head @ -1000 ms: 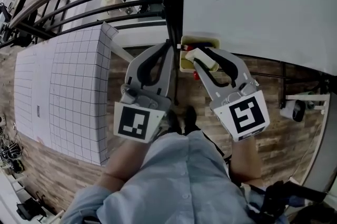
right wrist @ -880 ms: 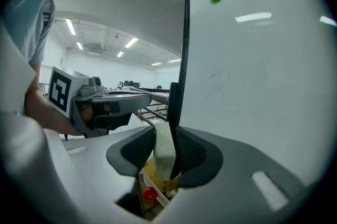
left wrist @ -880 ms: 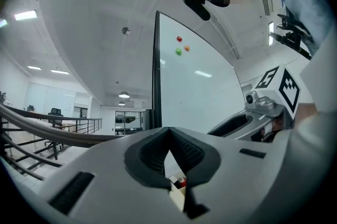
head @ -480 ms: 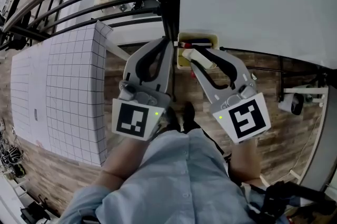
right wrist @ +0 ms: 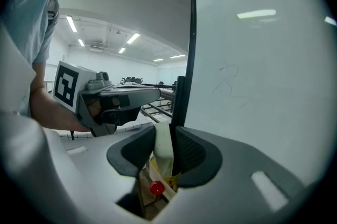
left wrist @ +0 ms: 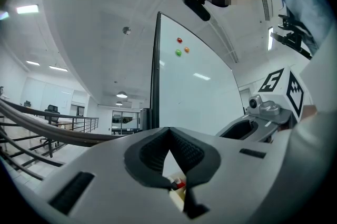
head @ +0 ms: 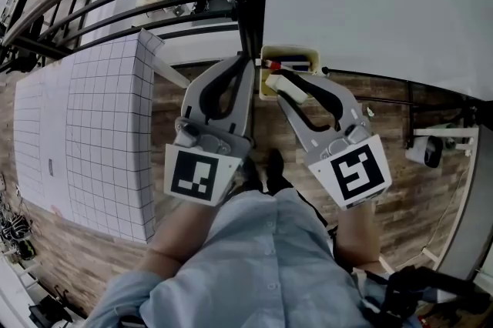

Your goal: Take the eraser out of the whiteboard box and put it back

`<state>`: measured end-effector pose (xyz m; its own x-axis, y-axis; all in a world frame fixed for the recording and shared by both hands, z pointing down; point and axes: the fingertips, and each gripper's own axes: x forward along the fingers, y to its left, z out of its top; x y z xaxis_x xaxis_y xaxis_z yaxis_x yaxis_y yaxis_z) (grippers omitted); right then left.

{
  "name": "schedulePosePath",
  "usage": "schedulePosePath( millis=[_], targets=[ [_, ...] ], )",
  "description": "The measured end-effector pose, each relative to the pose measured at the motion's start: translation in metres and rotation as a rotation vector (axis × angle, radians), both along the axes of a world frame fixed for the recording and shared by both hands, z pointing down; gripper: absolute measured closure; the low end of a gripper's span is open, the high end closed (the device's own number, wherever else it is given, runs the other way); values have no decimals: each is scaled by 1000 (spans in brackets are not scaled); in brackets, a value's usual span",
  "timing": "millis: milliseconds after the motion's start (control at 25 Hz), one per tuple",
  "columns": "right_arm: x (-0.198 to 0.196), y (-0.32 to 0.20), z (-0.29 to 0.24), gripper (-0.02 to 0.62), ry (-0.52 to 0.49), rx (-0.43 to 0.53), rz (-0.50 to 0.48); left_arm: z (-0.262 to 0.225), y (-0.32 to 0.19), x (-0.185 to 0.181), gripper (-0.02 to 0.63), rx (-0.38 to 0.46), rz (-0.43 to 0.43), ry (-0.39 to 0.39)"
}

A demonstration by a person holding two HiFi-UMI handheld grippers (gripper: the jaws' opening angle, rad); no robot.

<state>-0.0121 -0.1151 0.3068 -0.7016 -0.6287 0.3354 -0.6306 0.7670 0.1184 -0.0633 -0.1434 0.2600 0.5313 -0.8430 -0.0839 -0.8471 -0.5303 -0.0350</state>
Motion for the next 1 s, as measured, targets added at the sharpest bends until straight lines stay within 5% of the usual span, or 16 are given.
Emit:
schedulePosePath(
  millis=[1000],
  targets=[
    [-14,-22,47,468,5,-90,-29,28,-17,-13,607,-73,-23,-17]
  ],
)
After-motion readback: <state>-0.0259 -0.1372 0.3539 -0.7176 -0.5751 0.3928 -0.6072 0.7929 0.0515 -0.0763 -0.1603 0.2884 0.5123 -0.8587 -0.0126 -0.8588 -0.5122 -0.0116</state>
